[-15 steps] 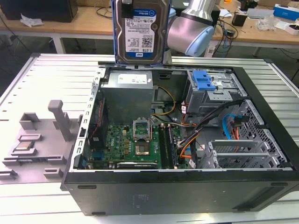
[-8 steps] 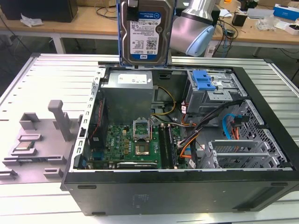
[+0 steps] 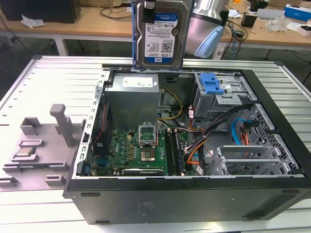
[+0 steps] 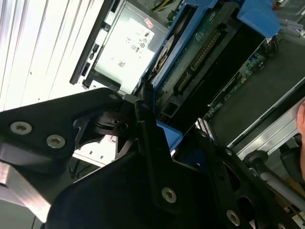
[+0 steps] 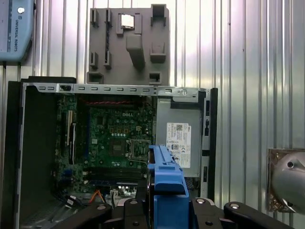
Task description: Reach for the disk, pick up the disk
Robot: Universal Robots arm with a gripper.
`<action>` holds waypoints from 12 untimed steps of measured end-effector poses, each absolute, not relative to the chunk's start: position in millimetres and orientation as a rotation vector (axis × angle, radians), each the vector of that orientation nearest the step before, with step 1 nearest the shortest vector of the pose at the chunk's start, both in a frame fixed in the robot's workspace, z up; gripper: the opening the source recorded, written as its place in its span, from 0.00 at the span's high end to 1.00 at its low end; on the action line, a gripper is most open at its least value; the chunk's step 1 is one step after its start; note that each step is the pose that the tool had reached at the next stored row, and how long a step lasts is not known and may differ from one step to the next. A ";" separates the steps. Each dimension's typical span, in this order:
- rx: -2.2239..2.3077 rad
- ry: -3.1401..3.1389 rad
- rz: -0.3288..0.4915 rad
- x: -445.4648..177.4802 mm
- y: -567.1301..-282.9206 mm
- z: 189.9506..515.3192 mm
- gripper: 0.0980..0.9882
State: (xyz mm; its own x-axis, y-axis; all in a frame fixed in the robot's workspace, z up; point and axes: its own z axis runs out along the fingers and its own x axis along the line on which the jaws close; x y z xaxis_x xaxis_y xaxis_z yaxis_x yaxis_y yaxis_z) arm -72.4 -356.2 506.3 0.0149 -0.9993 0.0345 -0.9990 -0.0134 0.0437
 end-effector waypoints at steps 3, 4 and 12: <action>2.198 -2.167 -0.011 -66.0 -356.3 505.7 0.70; 2.199 -2.168 -0.013 -65.1 -356.3 505.7 0.70; 2.215 -2.183 -0.047 -62.6 -356.2 505.7 0.70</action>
